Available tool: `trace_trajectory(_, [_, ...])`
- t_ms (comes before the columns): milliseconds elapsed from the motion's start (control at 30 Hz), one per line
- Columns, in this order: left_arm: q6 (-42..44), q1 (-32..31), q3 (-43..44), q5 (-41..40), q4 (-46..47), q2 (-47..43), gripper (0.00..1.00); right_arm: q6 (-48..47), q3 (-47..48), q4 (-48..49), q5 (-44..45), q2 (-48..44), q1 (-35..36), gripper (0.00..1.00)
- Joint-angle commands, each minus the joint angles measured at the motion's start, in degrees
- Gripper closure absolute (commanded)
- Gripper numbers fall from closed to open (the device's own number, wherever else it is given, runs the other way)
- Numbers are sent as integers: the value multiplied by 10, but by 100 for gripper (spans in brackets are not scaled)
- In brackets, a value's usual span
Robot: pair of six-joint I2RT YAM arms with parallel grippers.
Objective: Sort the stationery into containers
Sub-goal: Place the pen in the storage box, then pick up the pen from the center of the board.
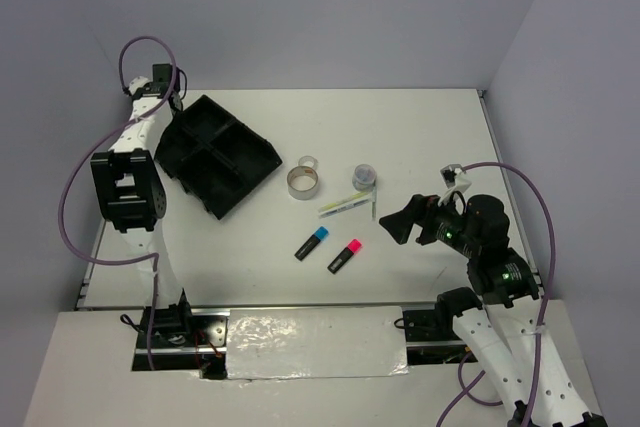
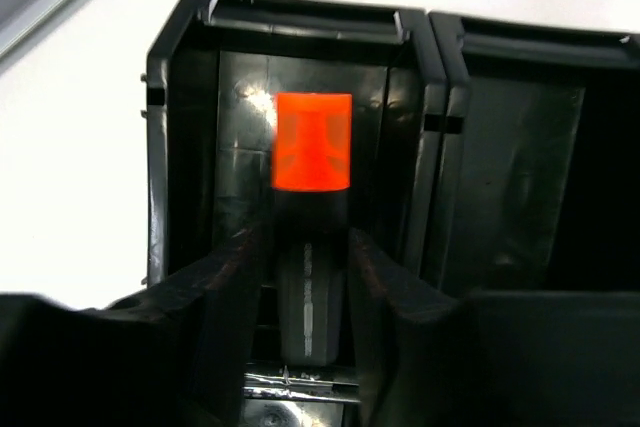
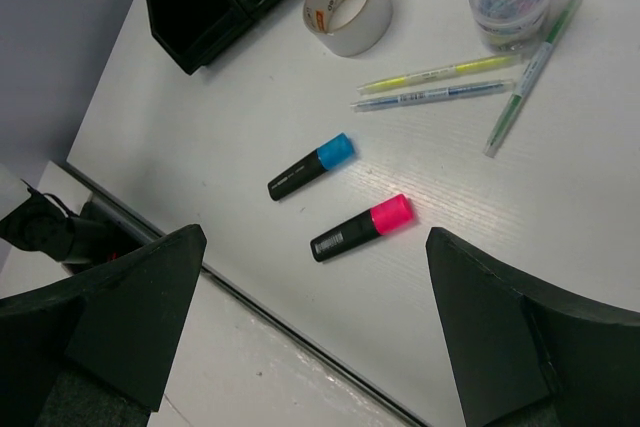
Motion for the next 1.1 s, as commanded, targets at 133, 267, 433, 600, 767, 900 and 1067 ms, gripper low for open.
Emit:
trace_trajectory(133, [4, 12, 21, -7, 2, -4, 15, -14, -4, 28, -11, 5, -1, 0])
trace_trajectory(267, [1, 14, 18, 15, -3, -30, 1, -13, 0, 30, -14, 12, 1, 0])
trace_trajectory(433, [64, -48, -25, 78, 30, -116, 1, -7, 2, 37, -13, 15, 0, 0])
trace_trajectory(600, [120, -267, -186, 54, 63, -260, 1, -14, 17, 24, 17, 26, 1, 0])
trace_trajectory(767, [185, -491, -412, 73, 188, -395, 1, -11, 42, -19, 52, 5, 3, 0])
trace_trajectory(900, [195, -562, -506, 110, 248, -428, 1, -8, 44, -34, 87, -23, 6, 0])
trace_trajectory(1067, [203, -620, -567, 148, 300, -425, 1, -8, 52, -51, 105, -21, 7, 0])
